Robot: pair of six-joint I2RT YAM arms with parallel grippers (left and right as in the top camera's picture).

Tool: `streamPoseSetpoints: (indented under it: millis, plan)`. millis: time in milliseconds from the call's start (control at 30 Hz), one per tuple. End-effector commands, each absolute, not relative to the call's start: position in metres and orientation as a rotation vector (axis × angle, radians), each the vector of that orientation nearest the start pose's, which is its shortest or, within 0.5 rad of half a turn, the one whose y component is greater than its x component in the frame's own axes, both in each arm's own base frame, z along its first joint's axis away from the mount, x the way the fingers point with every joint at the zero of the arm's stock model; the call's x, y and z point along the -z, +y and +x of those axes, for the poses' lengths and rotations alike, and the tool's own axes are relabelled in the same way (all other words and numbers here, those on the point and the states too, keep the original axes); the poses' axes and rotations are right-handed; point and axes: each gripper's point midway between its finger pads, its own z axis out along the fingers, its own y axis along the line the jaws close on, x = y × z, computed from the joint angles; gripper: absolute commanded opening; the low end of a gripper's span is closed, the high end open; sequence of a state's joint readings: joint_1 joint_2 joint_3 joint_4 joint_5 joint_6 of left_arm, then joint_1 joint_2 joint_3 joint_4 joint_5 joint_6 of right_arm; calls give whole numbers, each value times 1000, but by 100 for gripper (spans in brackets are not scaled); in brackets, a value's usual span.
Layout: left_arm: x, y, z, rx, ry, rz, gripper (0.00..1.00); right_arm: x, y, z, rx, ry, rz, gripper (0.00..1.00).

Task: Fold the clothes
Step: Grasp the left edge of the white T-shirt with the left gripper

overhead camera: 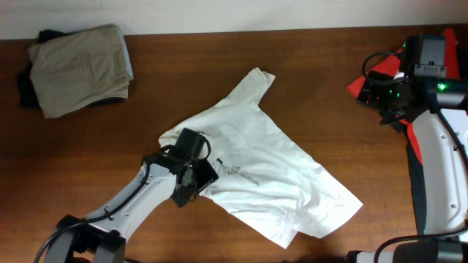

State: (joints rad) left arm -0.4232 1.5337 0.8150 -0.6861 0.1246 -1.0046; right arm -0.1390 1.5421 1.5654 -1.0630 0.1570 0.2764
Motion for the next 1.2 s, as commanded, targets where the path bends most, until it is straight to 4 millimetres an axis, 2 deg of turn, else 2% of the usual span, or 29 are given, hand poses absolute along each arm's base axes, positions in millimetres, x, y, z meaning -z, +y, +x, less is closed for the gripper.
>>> streamPoseSetpoints:
  millis: [0, 67, 500, 700, 767, 867, 1000, 1067, 1167]
  plan:
    - [-15, -126, 241, 313, 2963, -897, 70, -235, -84, 373, 175, 2523, 594, 99]
    - [-15, -124, 242, 313, 2959, -907, 65, -235, -84, 373, 175, 2523, 594, 99]
    - [-10, -126, 244, 334, 2950, -906, 65, -235, -84, 373, 175, 2523, 594, 99]
    - [4, -129, 244, 403, 2994, -981, 50, -235, -84, 373, 175, 2523, 594, 99]
    - [9, -127, 242, 436, 3020, -1029, 40, -235, -84, 373, 175, 2523, 594, 99]
    - [11, -119, 245, 435, 3014, -1053, 34, -235, -84, 373, 175, 2523, 594, 99]
    - [8, -117, 248, 445, 3003, -1033, 34, -235, -84, 373, 175, 2523, 594, 99]
    - [4, -117, 249, 457, 2999, -998, 46, -235, -84, 373, 175, 2523, 594, 99]
    - [-5, -118, 254, 480, 2979, -916, 49, -235, -84, 373, 175, 2523, 594, 99]
